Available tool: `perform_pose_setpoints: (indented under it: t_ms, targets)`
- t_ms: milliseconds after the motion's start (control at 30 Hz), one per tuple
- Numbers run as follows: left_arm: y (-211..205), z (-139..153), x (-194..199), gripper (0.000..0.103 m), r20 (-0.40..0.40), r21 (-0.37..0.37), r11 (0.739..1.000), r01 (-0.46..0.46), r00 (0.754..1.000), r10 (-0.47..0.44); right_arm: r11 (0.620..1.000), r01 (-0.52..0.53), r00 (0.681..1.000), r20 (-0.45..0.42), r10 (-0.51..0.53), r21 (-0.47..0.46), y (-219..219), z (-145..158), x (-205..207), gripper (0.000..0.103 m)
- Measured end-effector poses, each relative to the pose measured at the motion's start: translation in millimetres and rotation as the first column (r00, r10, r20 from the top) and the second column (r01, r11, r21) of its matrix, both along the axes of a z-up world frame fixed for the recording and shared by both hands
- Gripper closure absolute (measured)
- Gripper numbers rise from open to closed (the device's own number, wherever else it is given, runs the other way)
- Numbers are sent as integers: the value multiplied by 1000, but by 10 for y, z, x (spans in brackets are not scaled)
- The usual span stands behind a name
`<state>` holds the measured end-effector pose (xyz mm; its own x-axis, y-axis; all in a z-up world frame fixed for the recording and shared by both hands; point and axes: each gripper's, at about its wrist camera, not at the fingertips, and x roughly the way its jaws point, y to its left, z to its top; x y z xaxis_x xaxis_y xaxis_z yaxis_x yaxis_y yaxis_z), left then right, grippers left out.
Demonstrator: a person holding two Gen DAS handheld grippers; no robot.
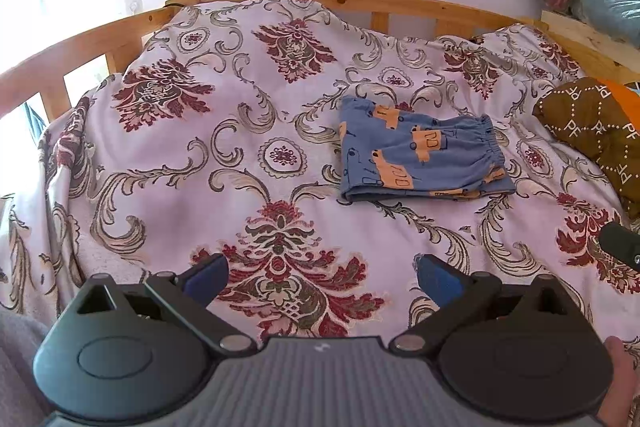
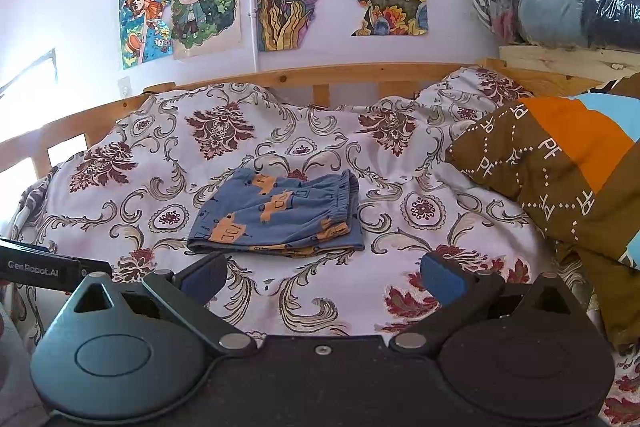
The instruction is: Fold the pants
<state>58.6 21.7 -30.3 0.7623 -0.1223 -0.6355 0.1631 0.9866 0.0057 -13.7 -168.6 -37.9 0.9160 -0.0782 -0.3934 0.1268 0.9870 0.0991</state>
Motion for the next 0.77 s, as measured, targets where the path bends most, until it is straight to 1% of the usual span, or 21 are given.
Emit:
perform_pose_setpoints:
  t_ms: [133,267,767]
  targets:
    - [-43,43,-54,0,31,32,999,23,999,-24,1000,-1,1000,-1,1,-4,5,4,0,1]
    - [-68,55,-80,0,37,33,998,49,998,-50,1000,0,1000,0,0,-3,10,3,0,1]
    - [-22,63,-73,0,40,22,999,37,998,-37,999,-30,1000,-7,30,-34,24,19,-6,1]
